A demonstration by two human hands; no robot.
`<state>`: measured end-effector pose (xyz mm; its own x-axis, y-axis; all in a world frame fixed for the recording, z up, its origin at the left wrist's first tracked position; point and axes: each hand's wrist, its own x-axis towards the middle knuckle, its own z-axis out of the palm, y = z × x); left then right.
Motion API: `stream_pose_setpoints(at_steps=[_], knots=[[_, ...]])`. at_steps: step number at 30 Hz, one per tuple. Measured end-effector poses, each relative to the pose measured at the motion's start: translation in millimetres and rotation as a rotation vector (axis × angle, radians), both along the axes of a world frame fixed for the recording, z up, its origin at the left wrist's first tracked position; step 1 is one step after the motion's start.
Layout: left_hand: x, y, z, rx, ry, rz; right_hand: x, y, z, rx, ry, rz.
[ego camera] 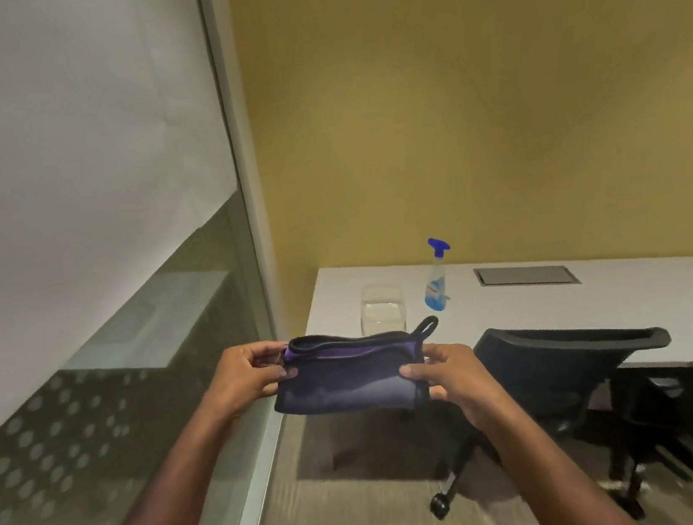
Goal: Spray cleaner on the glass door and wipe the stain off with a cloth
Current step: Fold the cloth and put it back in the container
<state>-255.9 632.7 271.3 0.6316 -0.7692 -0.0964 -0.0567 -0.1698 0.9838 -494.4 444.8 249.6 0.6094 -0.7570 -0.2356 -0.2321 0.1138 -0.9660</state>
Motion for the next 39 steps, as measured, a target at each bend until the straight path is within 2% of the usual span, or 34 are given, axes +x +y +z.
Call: stream_pose_setpoints(at_steps=[5, 11, 17, 22, 26, 39], knots=[[39.5, -58.8, -10.2, -0.018, -0.028, -0.022, 35.5, -54.2, -7.7, -0.03, 0.124, -0.068], [78.6, -140.5, -31.1, 0.015, 0.07, -0.046, 67.9, -129.8, -13.4, -0.078, 0.146, -0.155], [106.0, -240.1, -51.4, 0.032, 0.079, -0.058, 94.1, -227.3, -31.8, 0.007, 0.105, -0.186], [126.7, -319.2, -59.6, 0.068, 0.044, -0.013, 119.1, -305.8, -49.5, 0.044, 0.087, -0.228], [143.1, -373.3, -70.1, 0.096, 0.087, 0.051, 140.8, -358.7, -61.6, 0.038, 0.093, -0.218], [212.1, -498.3, -131.1, 0.247, 0.164, 0.081, 213.0, -474.8, -125.1, 0.158, 0.216, -0.289]])
